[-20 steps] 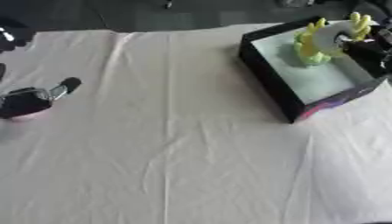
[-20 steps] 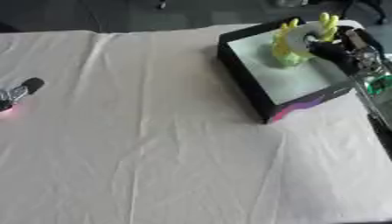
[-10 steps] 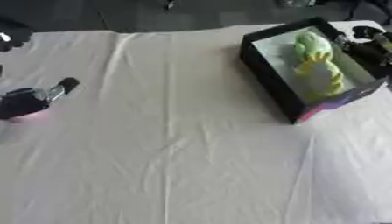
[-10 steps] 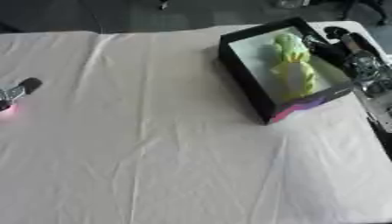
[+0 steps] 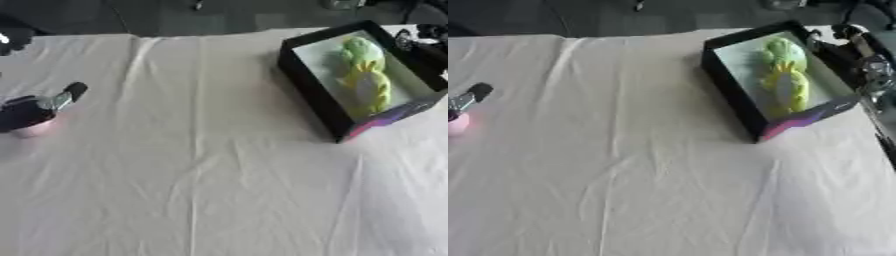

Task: Pick up the objects with one hand, pass them to the other hand, and then place them into the box on the other side of the table.

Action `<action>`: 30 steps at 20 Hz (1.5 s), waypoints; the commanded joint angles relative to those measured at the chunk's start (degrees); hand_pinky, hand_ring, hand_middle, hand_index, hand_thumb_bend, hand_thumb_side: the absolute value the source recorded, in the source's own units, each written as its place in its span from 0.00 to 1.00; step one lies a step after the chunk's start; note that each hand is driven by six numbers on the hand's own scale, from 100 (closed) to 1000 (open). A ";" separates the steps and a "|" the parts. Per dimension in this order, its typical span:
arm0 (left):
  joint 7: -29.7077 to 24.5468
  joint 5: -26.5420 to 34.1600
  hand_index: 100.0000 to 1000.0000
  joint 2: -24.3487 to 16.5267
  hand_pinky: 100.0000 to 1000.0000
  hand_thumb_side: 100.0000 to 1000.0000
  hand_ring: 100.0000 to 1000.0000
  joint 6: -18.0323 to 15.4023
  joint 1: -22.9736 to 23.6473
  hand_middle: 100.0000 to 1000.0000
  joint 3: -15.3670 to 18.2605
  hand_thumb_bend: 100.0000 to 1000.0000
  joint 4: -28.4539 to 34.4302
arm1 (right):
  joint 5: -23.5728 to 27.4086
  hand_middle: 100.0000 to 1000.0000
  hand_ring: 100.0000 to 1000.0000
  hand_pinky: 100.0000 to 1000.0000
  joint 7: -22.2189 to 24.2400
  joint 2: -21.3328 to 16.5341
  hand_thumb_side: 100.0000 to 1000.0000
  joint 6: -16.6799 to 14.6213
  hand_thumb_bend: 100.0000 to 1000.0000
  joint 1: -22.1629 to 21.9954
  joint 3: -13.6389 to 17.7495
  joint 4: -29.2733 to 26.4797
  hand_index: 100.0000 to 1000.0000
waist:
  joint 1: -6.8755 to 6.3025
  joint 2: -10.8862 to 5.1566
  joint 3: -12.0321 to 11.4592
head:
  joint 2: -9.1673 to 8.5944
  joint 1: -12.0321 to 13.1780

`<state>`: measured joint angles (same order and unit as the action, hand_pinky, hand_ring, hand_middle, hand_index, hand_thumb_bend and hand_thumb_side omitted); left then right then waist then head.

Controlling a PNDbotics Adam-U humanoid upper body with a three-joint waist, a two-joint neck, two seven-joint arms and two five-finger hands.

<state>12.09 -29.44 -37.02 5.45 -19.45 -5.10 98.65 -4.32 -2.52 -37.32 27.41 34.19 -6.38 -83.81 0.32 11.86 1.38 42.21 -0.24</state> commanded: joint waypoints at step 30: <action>-39.41 -0.40 0.81 -11.66 0.78 0.36 0.77 2.05 -13.26 0.72 1.31 0.79 -28.30 | 9.49 0.91 0.89 1.00 -5.63 -1.14 0.76 -0.05 0.00 1.23 -0.22 -5.92 0.95 | -1.41 -2.10 -0.10 | -0.15 6.74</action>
<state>-25.93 -28.61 -46.37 7.77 -31.71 -4.03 70.95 4.84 -8.01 -37.22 27.35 34.30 -6.87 -88.73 -0.30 11.86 1.24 42.24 6.17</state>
